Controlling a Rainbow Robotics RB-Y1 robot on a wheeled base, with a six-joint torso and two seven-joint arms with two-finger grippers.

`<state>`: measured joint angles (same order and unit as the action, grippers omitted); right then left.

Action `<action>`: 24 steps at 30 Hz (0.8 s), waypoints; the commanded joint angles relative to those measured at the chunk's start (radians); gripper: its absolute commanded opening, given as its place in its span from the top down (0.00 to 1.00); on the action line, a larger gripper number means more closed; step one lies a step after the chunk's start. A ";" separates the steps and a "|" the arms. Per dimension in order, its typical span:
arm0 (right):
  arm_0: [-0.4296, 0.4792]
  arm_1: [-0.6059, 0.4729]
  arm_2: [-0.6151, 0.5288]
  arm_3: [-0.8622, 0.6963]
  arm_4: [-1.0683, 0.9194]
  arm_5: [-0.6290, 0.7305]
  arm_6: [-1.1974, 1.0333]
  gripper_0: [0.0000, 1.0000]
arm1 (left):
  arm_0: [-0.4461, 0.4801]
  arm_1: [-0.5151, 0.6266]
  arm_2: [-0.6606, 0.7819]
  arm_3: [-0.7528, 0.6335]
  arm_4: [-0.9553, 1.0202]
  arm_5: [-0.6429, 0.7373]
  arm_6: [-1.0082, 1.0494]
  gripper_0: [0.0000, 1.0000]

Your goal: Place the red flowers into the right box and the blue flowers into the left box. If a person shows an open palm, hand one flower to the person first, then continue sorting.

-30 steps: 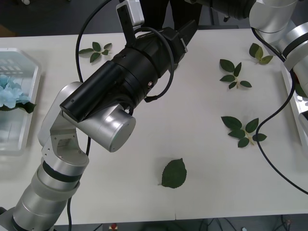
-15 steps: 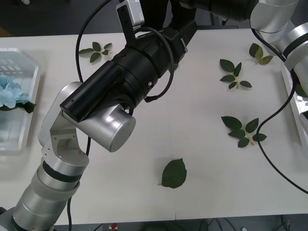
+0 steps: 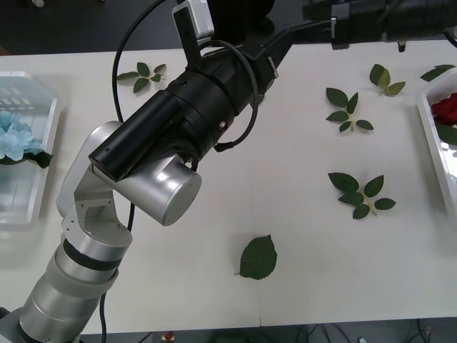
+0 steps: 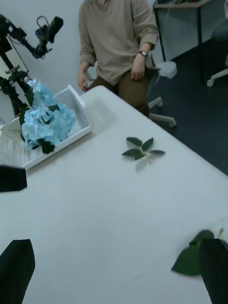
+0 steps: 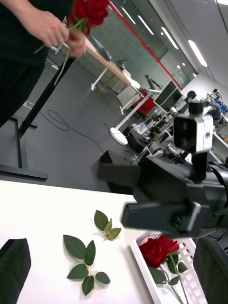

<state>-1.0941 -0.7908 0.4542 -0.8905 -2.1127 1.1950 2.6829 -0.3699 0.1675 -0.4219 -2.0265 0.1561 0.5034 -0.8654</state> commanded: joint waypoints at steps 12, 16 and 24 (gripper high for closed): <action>0.131 -0.307 0.136 -0.179 -0.161 0.152 0.022 0.00 | -0.024 -0.014 -0.015 -0.032 -0.007 -0.016 0.065 0.00; 0.172 -0.352 0.136 -0.239 -0.204 0.152 0.022 0.00 | -0.024 -0.014 -0.015 -0.032 -0.007 -0.016 0.065 0.00; 0.204 -0.378 0.136 -0.281 -0.234 0.152 0.022 0.00 | -0.024 -0.014 -0.015 -0.032 -0.007 -0.016 0.065 0.00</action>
<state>-0.8926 -1.1243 0.6029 -1.1452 -2.3301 1.3396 2.6829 -0.3699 0.1675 -0.4219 -2.0265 0.1561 0.5031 -0.8575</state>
